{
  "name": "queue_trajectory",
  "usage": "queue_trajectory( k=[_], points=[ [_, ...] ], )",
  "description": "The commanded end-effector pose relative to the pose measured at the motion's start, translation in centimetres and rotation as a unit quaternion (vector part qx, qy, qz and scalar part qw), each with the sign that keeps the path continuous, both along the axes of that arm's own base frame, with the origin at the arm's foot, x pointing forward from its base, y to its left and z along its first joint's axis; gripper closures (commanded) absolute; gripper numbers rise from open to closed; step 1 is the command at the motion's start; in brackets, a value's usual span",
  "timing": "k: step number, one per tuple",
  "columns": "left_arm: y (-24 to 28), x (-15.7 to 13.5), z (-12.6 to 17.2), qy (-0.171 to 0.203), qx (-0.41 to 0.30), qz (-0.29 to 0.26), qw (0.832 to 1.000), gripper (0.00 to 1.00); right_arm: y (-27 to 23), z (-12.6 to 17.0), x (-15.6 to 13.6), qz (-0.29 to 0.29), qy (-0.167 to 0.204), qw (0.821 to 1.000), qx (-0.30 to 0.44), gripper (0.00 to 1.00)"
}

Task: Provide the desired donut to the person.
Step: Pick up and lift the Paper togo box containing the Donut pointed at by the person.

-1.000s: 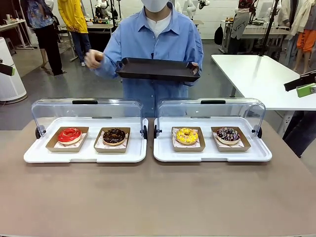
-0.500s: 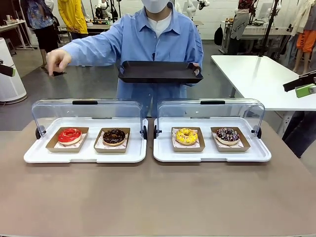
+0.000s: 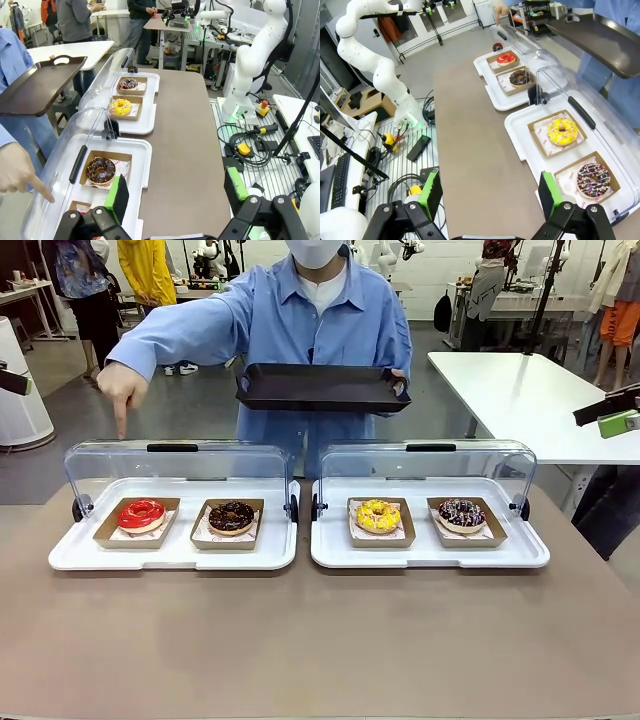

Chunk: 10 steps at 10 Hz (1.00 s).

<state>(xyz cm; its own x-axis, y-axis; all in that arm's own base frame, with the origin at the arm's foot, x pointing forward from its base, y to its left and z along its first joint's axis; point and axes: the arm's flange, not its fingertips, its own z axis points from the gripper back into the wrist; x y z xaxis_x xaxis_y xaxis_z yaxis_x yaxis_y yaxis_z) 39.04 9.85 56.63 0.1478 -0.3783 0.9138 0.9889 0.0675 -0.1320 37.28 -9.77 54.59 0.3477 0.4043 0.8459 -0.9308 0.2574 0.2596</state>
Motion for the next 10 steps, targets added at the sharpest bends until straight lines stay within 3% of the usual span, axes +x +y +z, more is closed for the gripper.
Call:
queue_trajectory(
  k=[1, 10],
  points=[
    [0.04, -0.06, 0.06, -0.002, -0.005, -0.001, 1.000, 0.00, 0.00, -0.02, 0.00, 0.003, -0.001, 1.000, 0.005, 0.00],
    [0.04, -0.06, 0.06, -0.002, -0.005, -0.001, 1.000, 0.00, 0.00, -0.02, 0.00, 0.003, -0.001, 1.000, 0.005, 0.00]
  ],
)
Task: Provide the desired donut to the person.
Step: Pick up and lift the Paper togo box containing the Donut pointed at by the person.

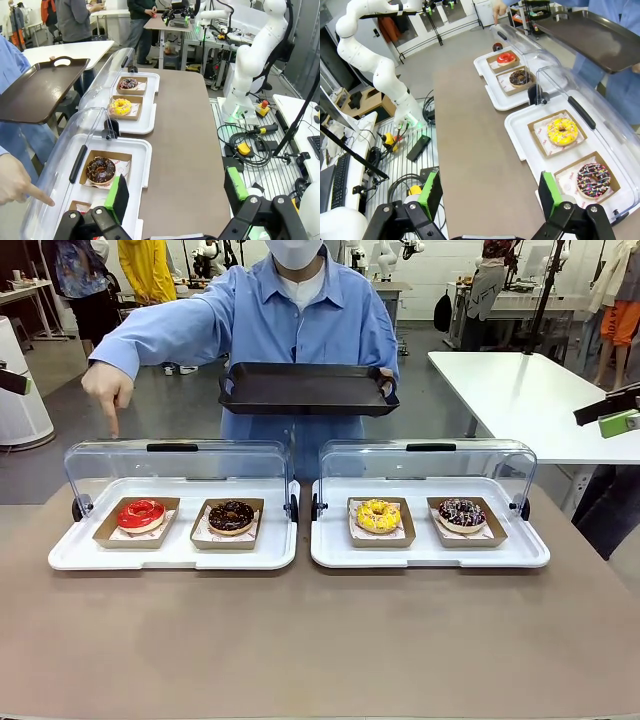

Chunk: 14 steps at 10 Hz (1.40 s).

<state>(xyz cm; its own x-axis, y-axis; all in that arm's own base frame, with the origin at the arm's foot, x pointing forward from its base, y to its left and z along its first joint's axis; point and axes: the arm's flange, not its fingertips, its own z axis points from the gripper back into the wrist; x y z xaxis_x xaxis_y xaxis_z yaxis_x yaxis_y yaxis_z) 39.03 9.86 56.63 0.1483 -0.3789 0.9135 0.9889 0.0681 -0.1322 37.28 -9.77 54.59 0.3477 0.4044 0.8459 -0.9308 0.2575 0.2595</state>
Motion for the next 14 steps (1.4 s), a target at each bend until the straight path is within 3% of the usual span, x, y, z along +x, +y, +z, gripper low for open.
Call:
queue_trajectory(
  k=[1, 10, 12, 14],
  points=[
    [0.0, -0.1, 0.1, -0.002, -0.005, -0.002, 1.000, 0.00, 0.0, 0.0, 0.0, 0.003, -0.001, 1.000, 0.005, 0.00],
    [0.0, 0.0, 0.0, 0.000, 0.000, 0.000, 1.000, 0.00, 0.0, 0.0, 0.0, 0.003, -0.001, 1.000, 0.005, 0.00],
    [-1.9, -1.1, -2.0, 0.009, 0.164, -0.051, 0.985, 0.00, 0.0, 0.0, 0.0, 0.003, -0.001, 1.000, 0.005, 0.00],
    [-4.7, 0.6, -5.1, 0.036, 0.297, -0.083, 0.951, 0.00, 0.0, 0.0, 0.0, 0.003, -0.001, 1.000, 0.005, 0.00]
  ],
)
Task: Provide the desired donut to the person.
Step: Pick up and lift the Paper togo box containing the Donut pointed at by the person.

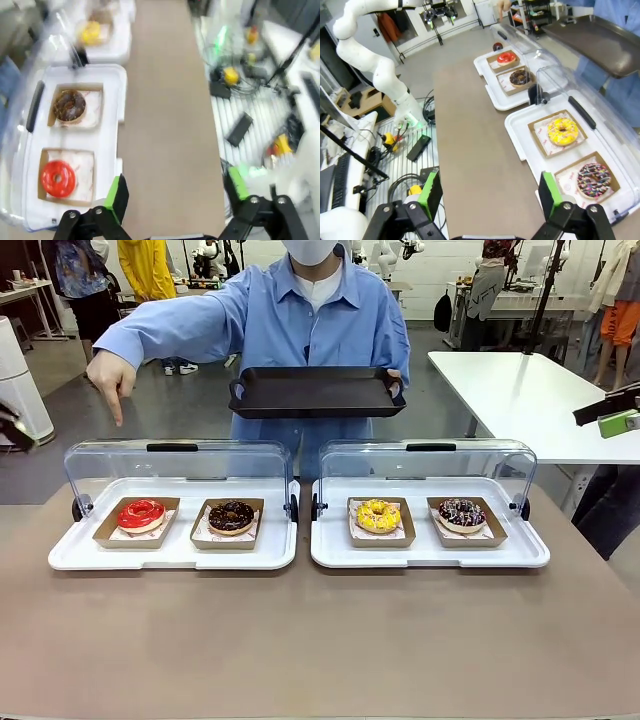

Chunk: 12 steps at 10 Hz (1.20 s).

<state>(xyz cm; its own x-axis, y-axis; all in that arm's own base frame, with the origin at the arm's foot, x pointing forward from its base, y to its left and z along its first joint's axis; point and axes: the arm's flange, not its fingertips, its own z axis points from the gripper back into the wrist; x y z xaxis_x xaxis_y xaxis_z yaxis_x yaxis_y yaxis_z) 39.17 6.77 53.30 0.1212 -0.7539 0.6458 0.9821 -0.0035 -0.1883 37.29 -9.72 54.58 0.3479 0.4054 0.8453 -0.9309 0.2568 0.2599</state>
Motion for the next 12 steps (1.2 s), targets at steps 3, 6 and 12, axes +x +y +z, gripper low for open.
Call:
queue_trajectory(
  k=[3, 6, 12],
  points=[
    [-4.9, 1.7, -7.1, -0.042, 0.219, -0.022, 0.975, 0.00, -0.1, 0.0, 0.0, 0.002, -0.002, 1.000, 0.005, 0.00],
    [-6.8, 2.6, -11.4, -0.067, 0.299, -0.062, 0.950, 0.00, -0.1, 0.0, 0.0, 0.002, -0.002, 1.000, 0.005, 0.00],
    [-7.7, 5.7, -13.6, -0.149, 0.275, -0.076, 0.947, 0.00, -0.1, 0.0, 0.0, 0.002, -0.002, 1.000, 0.005, 0.00]
  ],
)
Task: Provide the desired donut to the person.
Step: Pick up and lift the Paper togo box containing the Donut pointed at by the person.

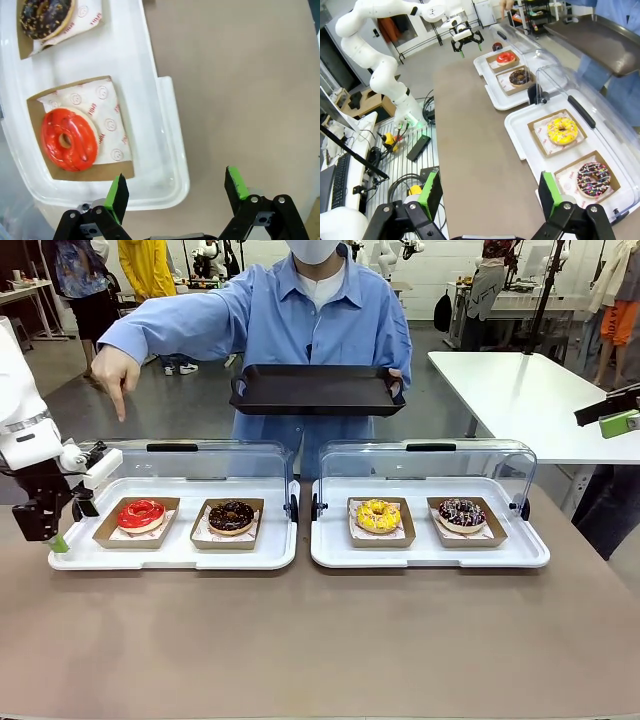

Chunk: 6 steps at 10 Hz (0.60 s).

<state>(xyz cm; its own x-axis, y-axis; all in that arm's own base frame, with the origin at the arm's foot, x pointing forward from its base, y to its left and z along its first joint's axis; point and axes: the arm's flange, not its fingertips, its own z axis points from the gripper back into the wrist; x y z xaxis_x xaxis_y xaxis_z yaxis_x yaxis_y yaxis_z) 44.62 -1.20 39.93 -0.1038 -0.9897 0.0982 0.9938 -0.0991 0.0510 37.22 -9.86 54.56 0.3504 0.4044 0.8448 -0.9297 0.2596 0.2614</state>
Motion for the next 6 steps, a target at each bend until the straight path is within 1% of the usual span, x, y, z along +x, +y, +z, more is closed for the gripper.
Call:
queue_trajectory(
  k=[1, 5, 6],
  points=[
    [0.31, -0.39, 0.12, 0.012, 0.005, 0.007, 1.000, 0.00, 0.08, 0.00, 0.05, 0.004, -0.002, 1.000, 0.005, 0.00],
    [0.31, -0.39, 0.12, 0.012, 0.005, 0.007, 1.000, 0.00, 0.08, 0.00, 0.05, 0.004, -0.002, 1.000, 0.005, 0.00],
    [0.20, -0.12, -0.18, 0.007, -0.001, 0.002, 1.000, 0.00, 0.08, 0.00, 0.05, 0.004, -0.002, 1.000, 0.005, 0.00]
  ],
)
